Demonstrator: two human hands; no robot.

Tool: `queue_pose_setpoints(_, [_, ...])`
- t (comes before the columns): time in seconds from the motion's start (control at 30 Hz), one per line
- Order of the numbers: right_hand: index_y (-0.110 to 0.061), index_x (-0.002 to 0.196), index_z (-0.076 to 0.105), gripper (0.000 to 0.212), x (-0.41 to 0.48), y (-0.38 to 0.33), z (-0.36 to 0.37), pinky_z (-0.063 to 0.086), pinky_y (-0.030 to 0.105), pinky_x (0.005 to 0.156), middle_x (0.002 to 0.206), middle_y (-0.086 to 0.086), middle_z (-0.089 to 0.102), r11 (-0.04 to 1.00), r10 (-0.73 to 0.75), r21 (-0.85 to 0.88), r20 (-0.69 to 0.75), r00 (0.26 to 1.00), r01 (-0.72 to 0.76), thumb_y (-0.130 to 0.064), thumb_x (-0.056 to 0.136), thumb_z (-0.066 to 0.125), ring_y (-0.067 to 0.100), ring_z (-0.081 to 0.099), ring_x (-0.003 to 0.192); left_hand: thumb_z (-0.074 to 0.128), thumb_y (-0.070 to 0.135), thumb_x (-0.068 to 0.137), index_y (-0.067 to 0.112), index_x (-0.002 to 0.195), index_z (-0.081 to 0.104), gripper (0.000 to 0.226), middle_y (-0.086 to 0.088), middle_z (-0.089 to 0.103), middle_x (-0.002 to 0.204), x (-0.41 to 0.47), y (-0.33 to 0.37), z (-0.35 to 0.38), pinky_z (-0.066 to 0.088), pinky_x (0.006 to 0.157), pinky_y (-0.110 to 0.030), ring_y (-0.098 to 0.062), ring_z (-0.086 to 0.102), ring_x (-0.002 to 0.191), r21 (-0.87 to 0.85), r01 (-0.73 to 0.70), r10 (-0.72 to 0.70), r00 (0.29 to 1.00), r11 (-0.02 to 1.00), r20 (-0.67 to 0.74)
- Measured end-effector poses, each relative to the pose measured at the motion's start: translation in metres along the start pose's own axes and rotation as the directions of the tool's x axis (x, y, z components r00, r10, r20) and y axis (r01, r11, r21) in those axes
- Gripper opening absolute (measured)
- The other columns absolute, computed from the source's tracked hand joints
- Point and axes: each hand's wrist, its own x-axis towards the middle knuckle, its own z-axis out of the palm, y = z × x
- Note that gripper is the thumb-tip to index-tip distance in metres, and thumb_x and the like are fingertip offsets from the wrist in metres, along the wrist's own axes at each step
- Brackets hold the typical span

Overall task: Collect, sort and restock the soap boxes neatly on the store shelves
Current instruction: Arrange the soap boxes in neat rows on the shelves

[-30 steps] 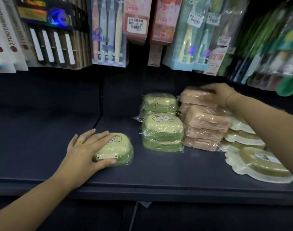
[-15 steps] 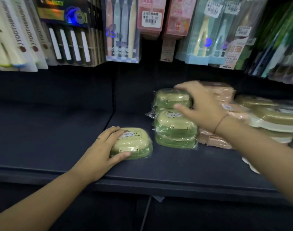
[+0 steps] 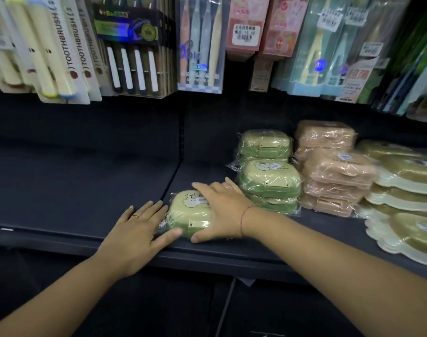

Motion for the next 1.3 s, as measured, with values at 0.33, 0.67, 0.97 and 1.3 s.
queue_pose_setpoints(0.33, [-0.033,0.147,0.029,0.117,-0.026,0.083,-0.089,0.034,0.043,0.111,0.141,0.003,0.044,0.952,0.269,0.244,-0.372,0.888,-0.187,-0.077,0.047,0.071,0.026,0.042,0.129,-0.029,0.094,0.045,0.026,0.157,0.002,0.134,0.015,-0.004,0.162,-0.004,-0.001,-0.003,-0.011,0.120,-0.027,0.003,-0.011,0.145,0.027,-0.024,0.023,0.999,0.999,0.041])
queue_pose_setpoints(0.67, [-0.030,0.150,0.031,0.087,-0.026,0.137,-0.085,0.030,0.040,0.111,0.148,0.007,0.038,0.970,0.242,0.041,-0.119,0.963,-0.239,-0.044,0.076,0.076,0.028,0.038,0.133,-0.030,0.092,0.045,0.026,0.157,0.003,0.134,0.014,-0.002,0.163,-0.002,0.001,-0.001,-0.008,0.121,-0.028,0.000,-0.009,0.147,0.035,-0.023,0.022,0.999,0.999,0.026])
queue_pose_setpoints(0.97, [-0.020,0.148,0.034,0.090,-0.056,0.054,-0.049,0.019,0.032,0.117,0.150,0.010,0.035,0.989,0.085,0.147,-0.459,0.884,-0.019,-0.048,0.074,0.077,0.023,0.029,0.141,-0.007,0.084,0.079,0.018,0.149,0.038,0.106,0.001,0.036,0.156,-0.031,0.001,0.000,0.012,0.119,-0.028,-0.013,0.026,0.145,-0.058,-0.090,0.076,0.975,0.994,-0.211])
queue_pose_setpoints(1.3, [-0.027,0.144,0.035,0.083,-0.117,-0.126,0.250,0.035,0.029,0.106,0.138,-0.005,0.038,0.851,-0.269,0.523,0.356,0.895,0.048,-0.057,0.076,0.072,0.017,0.039,0.128,0.038,0.067,0.092,0.015,0.111,0.058,0.059,-0.004,0.061,0.103,-0.185,-0.112,0.126,0.037,0.087,-0.033,-0.025,0.061,0.088,0.230,-0.406,0.340,0.898,0.884,0.280])
